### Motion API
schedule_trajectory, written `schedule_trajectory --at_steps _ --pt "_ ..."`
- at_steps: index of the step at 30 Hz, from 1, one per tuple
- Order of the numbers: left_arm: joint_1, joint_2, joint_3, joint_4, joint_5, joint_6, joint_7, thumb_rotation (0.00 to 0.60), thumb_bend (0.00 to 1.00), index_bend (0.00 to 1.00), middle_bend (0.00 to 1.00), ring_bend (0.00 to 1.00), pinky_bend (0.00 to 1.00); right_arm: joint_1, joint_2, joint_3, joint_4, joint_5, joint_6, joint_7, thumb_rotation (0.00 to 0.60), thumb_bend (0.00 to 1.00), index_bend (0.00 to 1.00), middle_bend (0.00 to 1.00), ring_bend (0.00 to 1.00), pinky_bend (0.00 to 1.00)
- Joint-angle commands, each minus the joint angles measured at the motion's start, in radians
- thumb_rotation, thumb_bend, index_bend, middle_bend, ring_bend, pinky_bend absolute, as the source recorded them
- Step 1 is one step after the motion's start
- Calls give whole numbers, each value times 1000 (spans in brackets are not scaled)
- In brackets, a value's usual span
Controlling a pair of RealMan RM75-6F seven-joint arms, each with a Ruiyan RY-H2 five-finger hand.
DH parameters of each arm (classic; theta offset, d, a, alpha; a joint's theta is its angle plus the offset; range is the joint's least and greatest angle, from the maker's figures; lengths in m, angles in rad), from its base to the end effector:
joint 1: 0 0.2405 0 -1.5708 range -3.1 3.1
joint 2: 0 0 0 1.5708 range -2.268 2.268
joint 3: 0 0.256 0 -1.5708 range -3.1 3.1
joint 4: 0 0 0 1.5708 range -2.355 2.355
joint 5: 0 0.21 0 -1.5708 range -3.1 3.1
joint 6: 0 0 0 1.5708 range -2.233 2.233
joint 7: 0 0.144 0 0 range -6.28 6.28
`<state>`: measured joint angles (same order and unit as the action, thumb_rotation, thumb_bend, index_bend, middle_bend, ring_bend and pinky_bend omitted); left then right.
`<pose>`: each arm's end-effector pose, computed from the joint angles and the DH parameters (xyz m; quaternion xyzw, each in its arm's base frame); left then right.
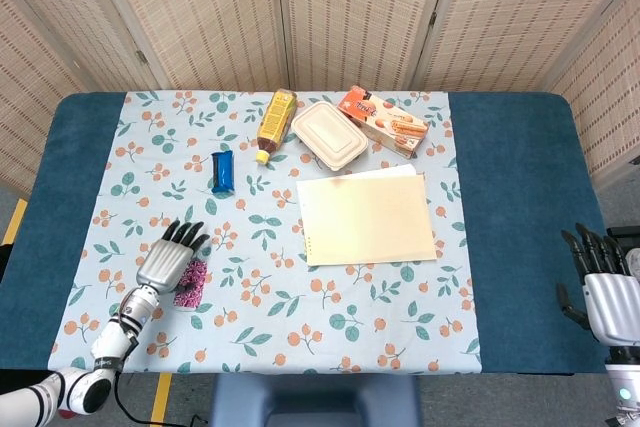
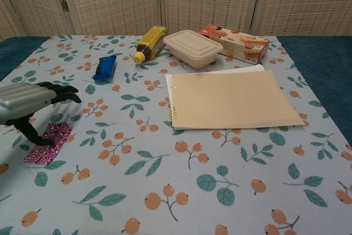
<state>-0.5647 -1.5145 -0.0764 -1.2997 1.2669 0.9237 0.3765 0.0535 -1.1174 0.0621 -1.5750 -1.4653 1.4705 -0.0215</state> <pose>-0.2538 0.3152 -0.0059 -0.7816 -0.3261 -0.2451 0.4719 -0.3283 -0.1739 0.1654 0.5870 -0.3875 0.3568 0.6148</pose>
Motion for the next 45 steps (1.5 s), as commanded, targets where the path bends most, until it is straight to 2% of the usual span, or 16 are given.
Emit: schedule_trajectory --at_steps 1,7,14,21,28,45 --pt "-13 -14 -16 23 -12 -2 -5 600 174 162 44 0 0 0 0 0 0 1 0 0 600 496 0 0 0 0" --pt "-19 4 -28 -1 -11 19 -17 600 175 163 44 0 0 0 2 2 -4 -1 3 -3 600 496 0 0 0 0" --pt "33 85 33 -131 32 90 10 600 176 169 44 0 0 3 3 5 -3 0 -1 -2 600 497 0 0 0 0" --pt "72 103 79 -180 51 124 32 600 177 172 44 0 0 9 4 7 -3 -5 -5 -2 600 497 0 0 0 0" --pt "72 73 85 -153 44 110 39 600 177 171 44 0 0 7 5 5 -2 -6 -3 2 600 496 0 0 0 0" --pt "41 35 53 -100 -5 61 47 600 177 171 44 0 0 2 3 4 6 5 -5 11 600 497 0 0 0 0"
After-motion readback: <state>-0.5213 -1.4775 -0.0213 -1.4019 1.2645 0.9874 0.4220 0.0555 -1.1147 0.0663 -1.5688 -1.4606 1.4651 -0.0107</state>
